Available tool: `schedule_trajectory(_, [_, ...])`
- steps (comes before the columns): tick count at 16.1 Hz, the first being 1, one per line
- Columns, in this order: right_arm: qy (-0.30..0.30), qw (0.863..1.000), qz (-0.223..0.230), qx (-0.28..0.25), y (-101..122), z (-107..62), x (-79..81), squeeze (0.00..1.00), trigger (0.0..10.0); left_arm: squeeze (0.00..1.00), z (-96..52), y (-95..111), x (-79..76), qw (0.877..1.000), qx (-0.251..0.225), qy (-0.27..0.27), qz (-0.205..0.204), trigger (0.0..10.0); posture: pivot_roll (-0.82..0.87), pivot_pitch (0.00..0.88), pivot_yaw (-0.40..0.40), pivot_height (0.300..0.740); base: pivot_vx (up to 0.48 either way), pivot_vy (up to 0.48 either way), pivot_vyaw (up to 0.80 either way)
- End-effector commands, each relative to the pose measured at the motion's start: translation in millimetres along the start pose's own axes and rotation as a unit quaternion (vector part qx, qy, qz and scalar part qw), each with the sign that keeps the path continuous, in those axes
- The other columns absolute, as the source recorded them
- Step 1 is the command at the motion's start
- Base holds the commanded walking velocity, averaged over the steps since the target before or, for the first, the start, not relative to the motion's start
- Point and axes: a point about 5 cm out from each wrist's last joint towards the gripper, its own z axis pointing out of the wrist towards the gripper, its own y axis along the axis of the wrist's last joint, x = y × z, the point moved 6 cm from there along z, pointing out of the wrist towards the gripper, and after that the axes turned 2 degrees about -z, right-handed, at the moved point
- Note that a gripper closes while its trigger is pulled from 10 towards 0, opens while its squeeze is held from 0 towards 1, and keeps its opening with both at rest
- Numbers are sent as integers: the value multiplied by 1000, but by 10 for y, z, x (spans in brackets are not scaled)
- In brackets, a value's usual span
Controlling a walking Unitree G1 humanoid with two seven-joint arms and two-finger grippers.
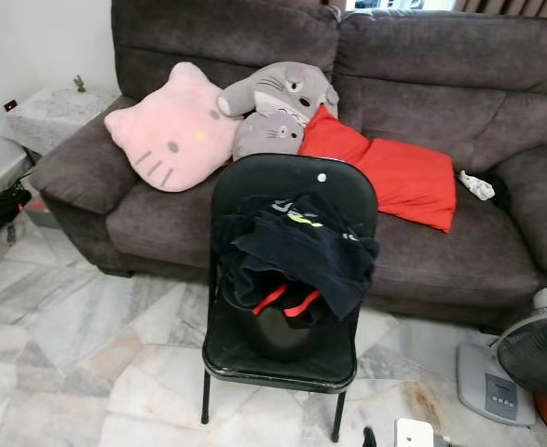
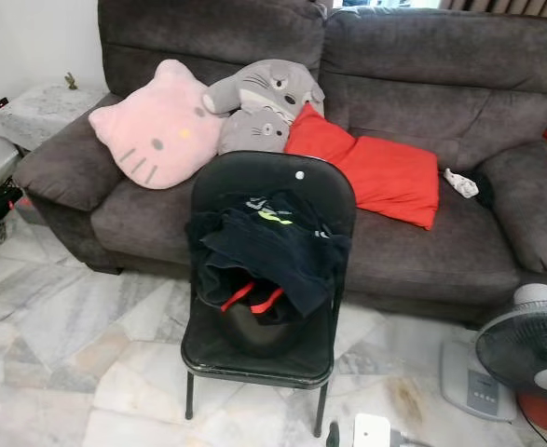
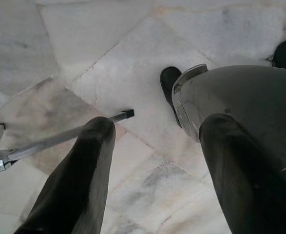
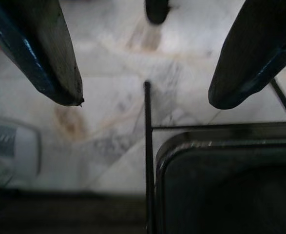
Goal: Hang hanger
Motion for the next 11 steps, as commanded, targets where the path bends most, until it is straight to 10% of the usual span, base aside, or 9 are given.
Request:
schedule_trajectory(1, [-9, 993, -9, -114, 681, 156, -25, 0, 10000, 0, 1, -95, -186, 999, 16, -27, 9, 10000, -61, 84, -67, 740, 0, 0, 0])
schedule_trajectory(3, [-5, 966, -57, -254, 1317, 20, -10, 0, 10000, 0, -4, -114, -191, 999, 18, -28, 11, 10000, -67, 75, -71, 740, 0, 0, 0])
schedule_trajectory(10, [55, 955, -58, -285, 1207, -458, 121, 0, 10000, 0, -20, -183, -186, 999, 25, -31, 22, 10000, -87, 44, -66, 740, 0, 0, 0])
schedule_trajectory(11, [89, 951, -59, -289, 1251, -478, 219, 510, 10000, 0, -23, -196, -186, 999, 27, -32, 27, 10000, -94, 37, -63, 740, 0, 0, 0])
